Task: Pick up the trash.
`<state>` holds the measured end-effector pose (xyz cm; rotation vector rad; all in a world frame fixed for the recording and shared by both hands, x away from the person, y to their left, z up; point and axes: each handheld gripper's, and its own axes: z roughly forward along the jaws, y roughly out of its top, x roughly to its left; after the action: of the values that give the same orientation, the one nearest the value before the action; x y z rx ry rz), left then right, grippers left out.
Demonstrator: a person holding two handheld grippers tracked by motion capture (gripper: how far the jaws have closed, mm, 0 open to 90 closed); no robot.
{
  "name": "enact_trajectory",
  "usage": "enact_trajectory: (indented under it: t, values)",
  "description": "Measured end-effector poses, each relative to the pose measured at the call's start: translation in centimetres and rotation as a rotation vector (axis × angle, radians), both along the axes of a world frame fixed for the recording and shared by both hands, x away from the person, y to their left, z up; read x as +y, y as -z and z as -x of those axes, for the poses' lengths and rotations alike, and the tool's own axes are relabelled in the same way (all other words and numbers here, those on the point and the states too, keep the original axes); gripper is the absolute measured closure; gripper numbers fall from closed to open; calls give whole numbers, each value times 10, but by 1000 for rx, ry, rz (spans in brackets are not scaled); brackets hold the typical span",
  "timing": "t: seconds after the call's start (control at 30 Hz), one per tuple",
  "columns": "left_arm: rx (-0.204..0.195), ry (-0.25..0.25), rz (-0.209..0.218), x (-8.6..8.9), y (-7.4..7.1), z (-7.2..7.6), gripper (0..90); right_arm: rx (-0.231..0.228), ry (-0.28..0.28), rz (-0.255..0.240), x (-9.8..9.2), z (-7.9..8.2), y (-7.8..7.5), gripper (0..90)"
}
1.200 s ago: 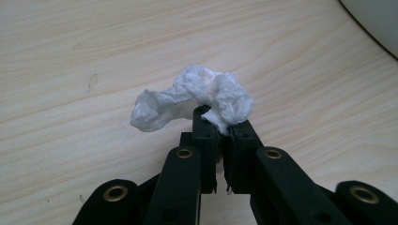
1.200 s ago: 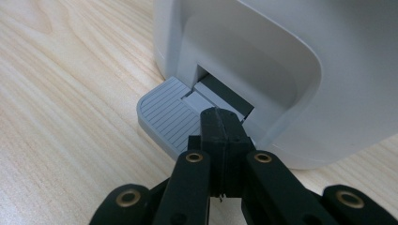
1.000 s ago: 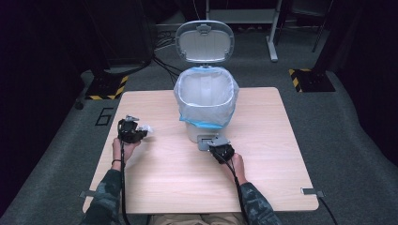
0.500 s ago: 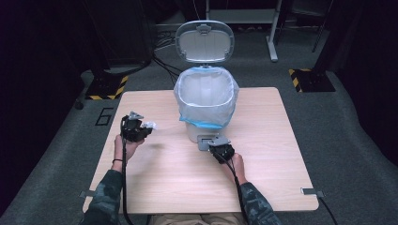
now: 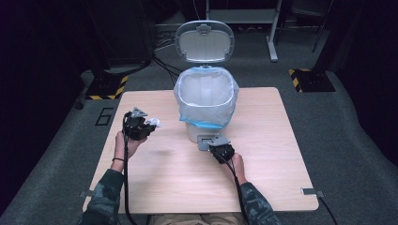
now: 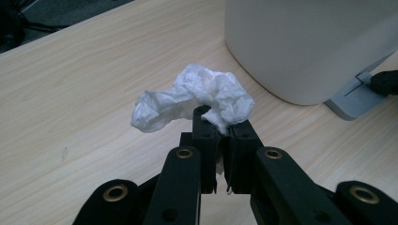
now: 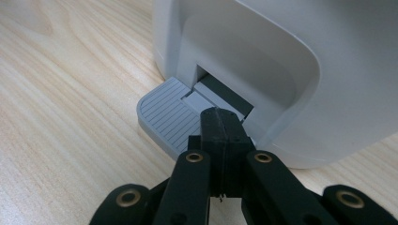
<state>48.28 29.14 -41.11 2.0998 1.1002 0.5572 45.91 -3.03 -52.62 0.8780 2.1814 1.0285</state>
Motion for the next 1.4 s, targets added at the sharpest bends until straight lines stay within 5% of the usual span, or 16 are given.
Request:
enact_trajectory:
  t: [1.4]
  values:
    - [-56, 84, -14, -19, -77, 2, 839, 4, -1, -12, 1, 0, 0, 900]
